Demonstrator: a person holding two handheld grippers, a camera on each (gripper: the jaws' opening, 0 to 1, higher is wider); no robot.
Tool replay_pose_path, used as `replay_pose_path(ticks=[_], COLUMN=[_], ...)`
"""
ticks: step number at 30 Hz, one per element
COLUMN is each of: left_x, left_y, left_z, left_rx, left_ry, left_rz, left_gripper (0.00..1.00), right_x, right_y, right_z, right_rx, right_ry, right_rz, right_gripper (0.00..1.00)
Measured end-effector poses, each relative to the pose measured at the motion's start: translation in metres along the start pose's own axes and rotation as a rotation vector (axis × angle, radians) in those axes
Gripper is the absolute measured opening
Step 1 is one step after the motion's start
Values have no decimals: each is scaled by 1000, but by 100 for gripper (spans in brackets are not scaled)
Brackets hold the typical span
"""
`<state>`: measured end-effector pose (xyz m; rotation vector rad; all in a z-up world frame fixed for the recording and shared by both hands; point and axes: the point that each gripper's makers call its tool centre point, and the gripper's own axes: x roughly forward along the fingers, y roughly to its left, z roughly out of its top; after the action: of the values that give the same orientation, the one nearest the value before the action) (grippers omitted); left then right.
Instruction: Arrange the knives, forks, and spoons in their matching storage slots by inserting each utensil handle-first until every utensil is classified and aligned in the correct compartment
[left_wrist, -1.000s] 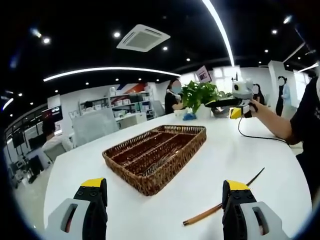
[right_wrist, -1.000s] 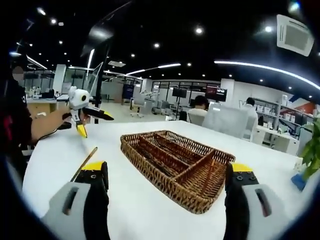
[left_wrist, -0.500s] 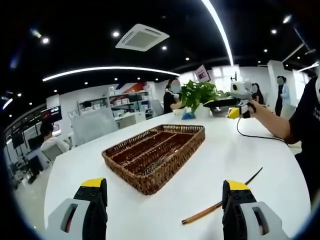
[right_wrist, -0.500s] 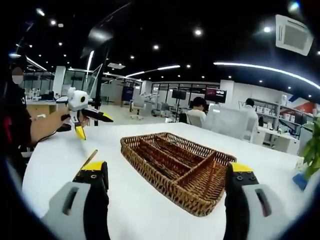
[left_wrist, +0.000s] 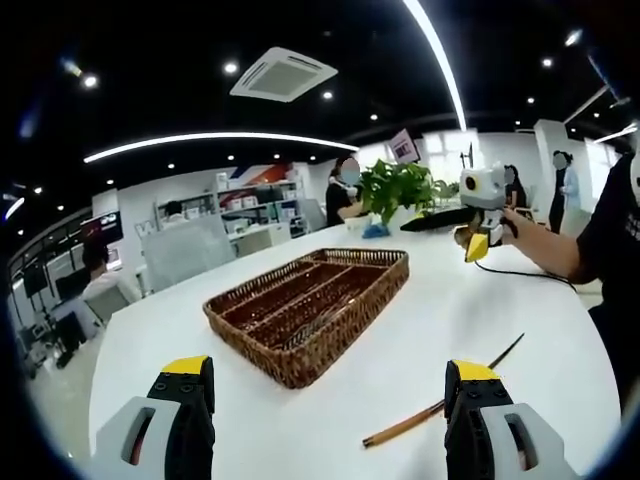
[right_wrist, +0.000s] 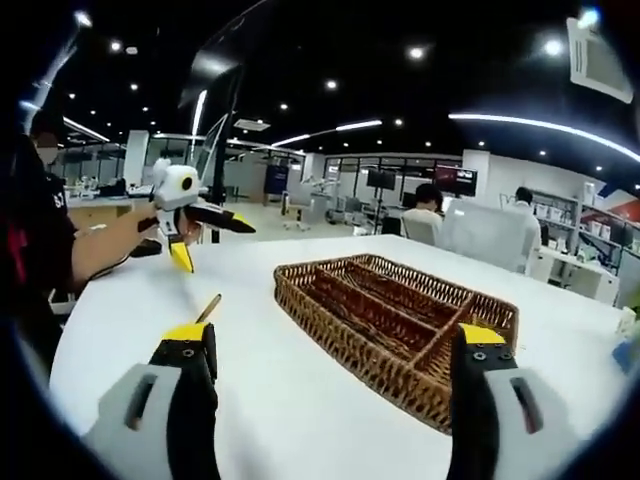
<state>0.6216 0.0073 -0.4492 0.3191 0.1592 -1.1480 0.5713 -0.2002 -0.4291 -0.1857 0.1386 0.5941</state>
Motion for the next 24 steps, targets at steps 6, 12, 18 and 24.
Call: replay_pose_path(ticks=[6,12,18,24], left_x=[-2,-6,-6,-7], left_y=[2,4,2,1], left_z=[1,4,5,5], left_rx=[-2,-14,-8,-4], left_ry=[0,-10,-7,-3], left_rz=[6,10,6,1], left_gripper=[100,100,100,100], right_x=[14,25,38,56], right_y=[20,40,63,108], right_z=[1,1,-4,-27], right_rx=[-6,-6,-7,-70], right_ry=[-4,-4,10,88], right_rz=[25,68,112,234], right_gripper=[99,99,99,99])
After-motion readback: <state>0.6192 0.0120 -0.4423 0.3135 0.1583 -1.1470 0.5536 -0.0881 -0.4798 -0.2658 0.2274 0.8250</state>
